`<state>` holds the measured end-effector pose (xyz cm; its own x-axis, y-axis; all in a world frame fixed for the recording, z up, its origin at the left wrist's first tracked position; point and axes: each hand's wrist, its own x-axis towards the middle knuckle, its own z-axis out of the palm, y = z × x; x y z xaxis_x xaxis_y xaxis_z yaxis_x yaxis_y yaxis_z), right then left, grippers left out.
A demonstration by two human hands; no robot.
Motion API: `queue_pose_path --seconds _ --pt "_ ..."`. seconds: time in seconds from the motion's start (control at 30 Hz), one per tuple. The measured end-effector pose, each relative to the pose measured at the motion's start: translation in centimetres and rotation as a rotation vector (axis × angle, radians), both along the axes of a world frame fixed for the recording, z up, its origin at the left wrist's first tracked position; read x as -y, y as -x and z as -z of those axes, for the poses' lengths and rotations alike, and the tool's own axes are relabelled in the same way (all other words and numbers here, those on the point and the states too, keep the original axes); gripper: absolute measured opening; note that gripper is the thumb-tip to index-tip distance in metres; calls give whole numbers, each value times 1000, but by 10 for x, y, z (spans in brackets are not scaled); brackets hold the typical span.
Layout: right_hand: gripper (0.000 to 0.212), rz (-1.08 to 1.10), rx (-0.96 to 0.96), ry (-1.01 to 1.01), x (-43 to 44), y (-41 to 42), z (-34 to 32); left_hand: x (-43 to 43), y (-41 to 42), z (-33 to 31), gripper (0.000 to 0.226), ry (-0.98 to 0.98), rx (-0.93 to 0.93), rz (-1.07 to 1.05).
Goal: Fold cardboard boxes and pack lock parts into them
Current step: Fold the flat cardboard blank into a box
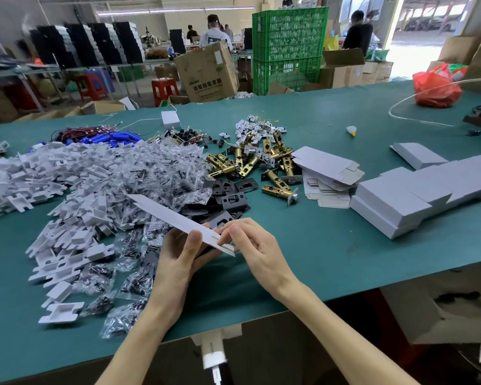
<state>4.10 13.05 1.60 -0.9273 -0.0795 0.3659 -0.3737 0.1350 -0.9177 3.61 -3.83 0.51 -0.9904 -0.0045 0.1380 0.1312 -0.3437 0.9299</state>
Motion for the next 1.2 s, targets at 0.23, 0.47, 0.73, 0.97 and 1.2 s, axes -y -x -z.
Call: queue_pose_path --seconds 0.23,0.47,0.73,0.97,1.2 --pt "36 -14 10 1 0 0 0 1 1 0 63 16 5 51" --pt "38 -16 26 31 -1 1 1 -1 -1 -2 62 36 17 70" --pt "35 -49 9 -6 -1 0 1 -1 -3 -6 73 4 38 65" --pt "33 -62 -9 -8 -1 1 4 1 1 -4 59 -6 55 42" --pt "35 -92 -35 -62 0 2 7 2 1 -3 81 -36 60 34"
